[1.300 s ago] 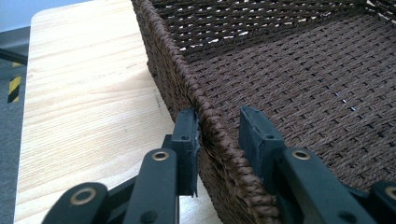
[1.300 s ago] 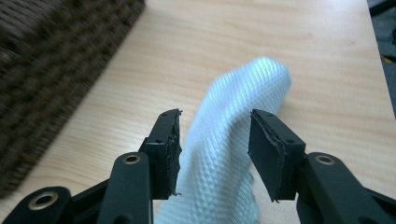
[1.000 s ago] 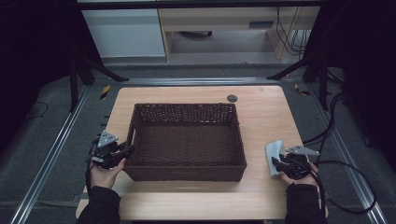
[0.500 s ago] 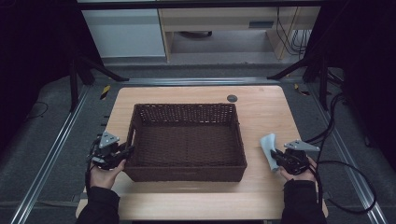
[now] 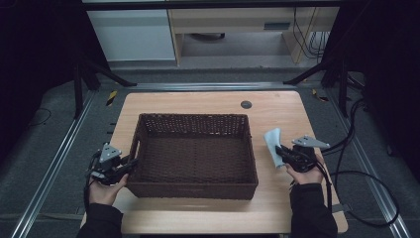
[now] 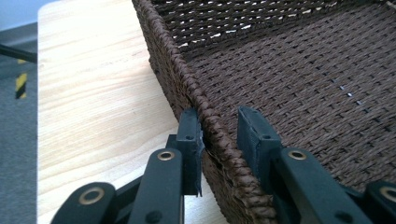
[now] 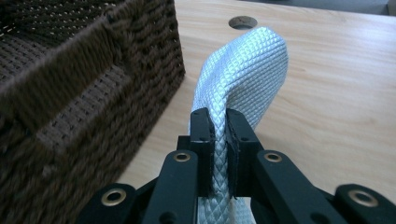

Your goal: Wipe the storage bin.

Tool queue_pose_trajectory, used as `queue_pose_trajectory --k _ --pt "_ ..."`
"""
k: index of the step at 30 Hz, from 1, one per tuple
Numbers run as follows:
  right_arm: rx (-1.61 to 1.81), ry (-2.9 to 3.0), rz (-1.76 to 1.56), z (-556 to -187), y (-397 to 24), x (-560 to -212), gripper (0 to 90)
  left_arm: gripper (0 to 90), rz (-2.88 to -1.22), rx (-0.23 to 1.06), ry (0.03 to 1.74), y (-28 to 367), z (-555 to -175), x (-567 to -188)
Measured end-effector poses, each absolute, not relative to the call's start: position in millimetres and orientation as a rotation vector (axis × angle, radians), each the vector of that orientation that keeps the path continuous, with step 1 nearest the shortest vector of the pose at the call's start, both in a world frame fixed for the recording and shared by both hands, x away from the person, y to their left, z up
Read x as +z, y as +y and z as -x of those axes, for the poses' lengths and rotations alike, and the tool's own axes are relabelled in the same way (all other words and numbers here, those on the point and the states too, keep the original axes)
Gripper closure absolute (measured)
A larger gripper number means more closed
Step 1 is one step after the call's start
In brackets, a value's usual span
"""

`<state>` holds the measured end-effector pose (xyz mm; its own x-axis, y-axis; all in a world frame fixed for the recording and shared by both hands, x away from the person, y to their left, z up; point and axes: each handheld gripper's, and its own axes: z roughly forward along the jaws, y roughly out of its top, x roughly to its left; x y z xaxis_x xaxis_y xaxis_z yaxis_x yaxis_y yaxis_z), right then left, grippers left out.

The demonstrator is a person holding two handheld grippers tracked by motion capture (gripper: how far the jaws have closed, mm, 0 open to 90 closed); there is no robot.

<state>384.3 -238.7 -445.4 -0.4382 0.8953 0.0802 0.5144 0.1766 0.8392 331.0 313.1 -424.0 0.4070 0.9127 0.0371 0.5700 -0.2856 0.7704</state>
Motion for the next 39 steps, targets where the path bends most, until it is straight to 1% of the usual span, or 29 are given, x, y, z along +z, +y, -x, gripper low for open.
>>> queue_pose_trajectory --k 14,24,27,36,39 --pt "1.236 2.058 -1.246 -426.1 -195.5 -440.9 83.3 69.7 -1.958 0.622 1.261 314.7 -330.8 -425.2" --pt "1.325 2.050 -1.166 -438.2 -182.4 -419.3 83.9 69.7 -1.957 0.620 1.261 314.9 -331.0 -425.3" --pt "1.287 2.106 -1.156 -440.7 -180.8 -427.0 83.9 69.7 -1.956 0.620 1.261 315.0 -331.0 -425.3" --pt "1.123 2.273 -1.218 -445.2 -183.1 -476.7 83.8 69.7 -1.950 0.614 1.264 315.0 -331.8 -425.5" --pt "1.104 2.296 -1.242 -446.0 -183.8 -486.1 83.7 69.7 -1.948 0.616 1.264 314.6 -332.3 -425.7"
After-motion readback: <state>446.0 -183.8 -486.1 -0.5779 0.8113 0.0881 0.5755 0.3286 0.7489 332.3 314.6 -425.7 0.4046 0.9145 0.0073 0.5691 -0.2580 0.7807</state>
